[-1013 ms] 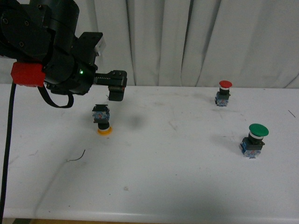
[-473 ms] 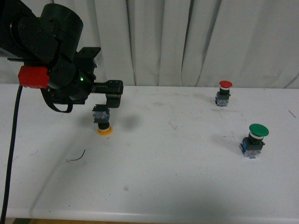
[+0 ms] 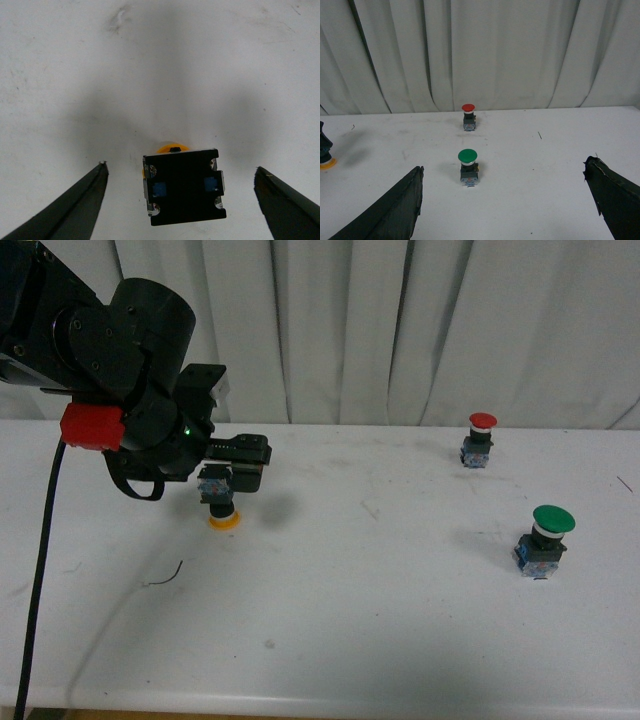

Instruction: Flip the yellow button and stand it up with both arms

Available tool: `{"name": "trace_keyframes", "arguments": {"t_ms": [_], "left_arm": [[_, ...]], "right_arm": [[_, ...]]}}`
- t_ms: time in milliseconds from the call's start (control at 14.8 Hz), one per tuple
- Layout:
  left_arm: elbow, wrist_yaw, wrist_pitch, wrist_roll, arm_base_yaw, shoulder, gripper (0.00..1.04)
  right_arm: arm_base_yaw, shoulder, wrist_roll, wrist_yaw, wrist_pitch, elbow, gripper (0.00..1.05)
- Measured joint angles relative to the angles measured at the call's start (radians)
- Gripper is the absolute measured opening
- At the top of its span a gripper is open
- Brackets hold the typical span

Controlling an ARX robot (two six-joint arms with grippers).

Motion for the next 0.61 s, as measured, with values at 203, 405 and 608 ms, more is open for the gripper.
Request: {"name": "trace_keyframes", "arguments": {"t_ms": [203,405,608], "left_arm": [[0.0,-0.006,-0.001,0.0,-0.003,0.0,0.57],[0.004,-0.018,-0.006,-0.001,-0.005,0.0,0.36],[-0.023,-0.024,0.014,0.002,-0.005,-0.024,0.36]], "right_arm": [[0.0,0.0,0.0,0.0,0.0,0.0,0.98],[0.0,0.0,0.0,0.0,0.0,0.0,0.98],[0.0,0.0,0.0,0.0,0.0,0.0,0.98]]}}
